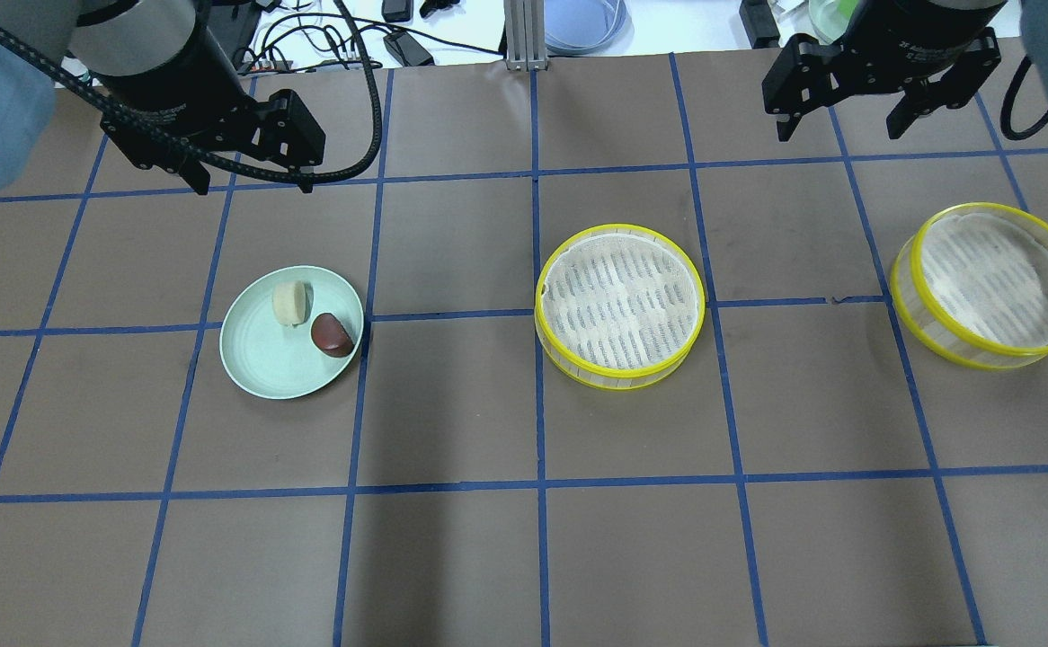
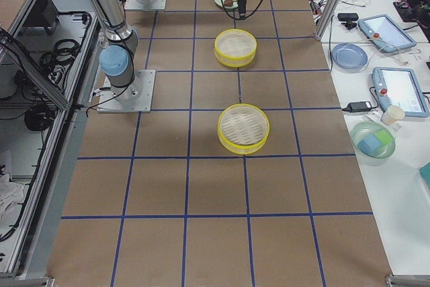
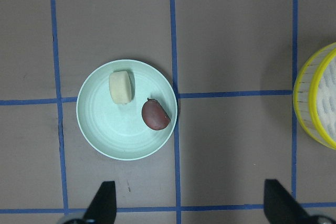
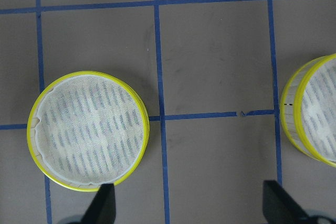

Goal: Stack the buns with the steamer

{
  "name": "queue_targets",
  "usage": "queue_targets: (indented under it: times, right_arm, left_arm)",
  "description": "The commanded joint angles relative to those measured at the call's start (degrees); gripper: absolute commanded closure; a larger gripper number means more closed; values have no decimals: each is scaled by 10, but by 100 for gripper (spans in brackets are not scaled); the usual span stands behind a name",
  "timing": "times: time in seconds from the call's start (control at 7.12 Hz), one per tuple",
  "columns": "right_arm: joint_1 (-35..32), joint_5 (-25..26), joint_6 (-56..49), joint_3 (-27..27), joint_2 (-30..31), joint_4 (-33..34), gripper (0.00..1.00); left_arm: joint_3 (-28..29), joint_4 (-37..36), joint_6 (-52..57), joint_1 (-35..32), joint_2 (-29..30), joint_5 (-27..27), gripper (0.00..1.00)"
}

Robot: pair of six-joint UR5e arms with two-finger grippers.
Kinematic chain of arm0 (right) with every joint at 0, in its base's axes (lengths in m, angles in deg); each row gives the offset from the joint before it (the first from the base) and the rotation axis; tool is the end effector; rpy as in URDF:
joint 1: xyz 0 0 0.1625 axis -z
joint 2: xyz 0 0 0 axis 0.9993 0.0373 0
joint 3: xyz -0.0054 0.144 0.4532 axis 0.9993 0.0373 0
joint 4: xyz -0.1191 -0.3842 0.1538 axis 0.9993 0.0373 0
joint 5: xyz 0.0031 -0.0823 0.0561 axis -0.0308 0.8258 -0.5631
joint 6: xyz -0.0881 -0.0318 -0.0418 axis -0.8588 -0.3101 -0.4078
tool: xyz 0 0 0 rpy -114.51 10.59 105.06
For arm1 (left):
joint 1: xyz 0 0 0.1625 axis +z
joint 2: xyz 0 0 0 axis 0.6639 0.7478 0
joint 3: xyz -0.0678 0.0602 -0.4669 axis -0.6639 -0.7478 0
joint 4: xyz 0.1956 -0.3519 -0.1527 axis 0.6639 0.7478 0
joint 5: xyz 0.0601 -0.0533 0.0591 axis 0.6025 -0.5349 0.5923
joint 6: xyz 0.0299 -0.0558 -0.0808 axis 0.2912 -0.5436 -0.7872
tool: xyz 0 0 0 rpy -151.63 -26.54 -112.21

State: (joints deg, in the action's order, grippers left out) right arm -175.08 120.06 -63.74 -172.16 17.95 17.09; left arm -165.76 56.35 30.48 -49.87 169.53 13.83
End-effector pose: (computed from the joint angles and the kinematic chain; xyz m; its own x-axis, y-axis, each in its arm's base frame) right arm 0.1070 -0.5257 0.5782 -0.9989 0.0463 0.0091 0.0444 0.9877 -0.1497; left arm -0.1438 -0.5175 0.5641 -0.9993 0.0273 -0.0268 0.0294 0.9962 -0.0816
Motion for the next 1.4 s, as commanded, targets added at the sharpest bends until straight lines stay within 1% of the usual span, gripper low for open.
queue_targets:
  times: [0.0,0.14,0.28,0.42,0.56,0.7,0.84,0.98,1.12,1.26]
  right_arm:
    - [-4,-5,0,3,1,-6,0]
    - [-6,-5,0,3,-2,-7,0]
    - [0,4,-8,-4,-7,-8,0]
    - [12,13,-71,-5,-8,-4,0]
    - [44,52,-100,-11,-9,-10,0]
    - [85,57,-154,-25,-8,-10,0]
    - [135,58,-229,-37,-10,-8,0]
    - [199,51,-299,-55,-22,-4,0]
    - [242,44,-355,-60,-57,32,0]
    - [272,45,-399,-62,-94,77,0]
  left_arm:
    - [-14,-6,36,31,31,2,0]
    - [-37,-48,42,59,47,1,0]
    - [-65,-51,40,97,56,1,0]
    - [-100,-76,39,126,82,2,0]
    - [-125,-142,37,127,109,1,0]
    - [-133,-186,36,127,142,1,0]
    - [-134,-195,35,128,168,1,0]
    - [-134,-197,31,127,187,-4,0]
    - [-135,-216,28,128,200,-24,0]
    - [-135,-235,18,128,221,-25,1]
